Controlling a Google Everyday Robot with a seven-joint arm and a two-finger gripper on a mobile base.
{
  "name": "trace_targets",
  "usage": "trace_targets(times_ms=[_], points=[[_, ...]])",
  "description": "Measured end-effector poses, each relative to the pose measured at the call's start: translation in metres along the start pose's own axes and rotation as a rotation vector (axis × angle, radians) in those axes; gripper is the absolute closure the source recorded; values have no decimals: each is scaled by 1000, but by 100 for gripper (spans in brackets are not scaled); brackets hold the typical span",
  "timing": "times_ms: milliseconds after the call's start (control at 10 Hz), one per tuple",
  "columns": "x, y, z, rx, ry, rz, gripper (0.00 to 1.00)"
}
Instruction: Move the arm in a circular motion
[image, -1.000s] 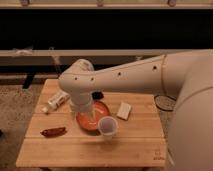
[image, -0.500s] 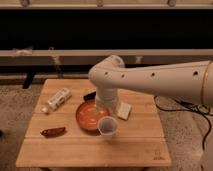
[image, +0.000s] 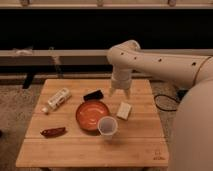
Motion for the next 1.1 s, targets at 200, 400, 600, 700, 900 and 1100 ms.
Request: trace_targets(times_ms=[200,400,600,700,900,1100], points=[[-30,25,2,-2,-6,-46,35],[-49,77,5,-6,-7,-114,35],[-60,125,9,-4,-6,-187,35],[-62,148,11,-4,-6,-227,35],[-59,200,14,-8,-1,-321,35],[-39,258,17,-16,1,-441,35]])
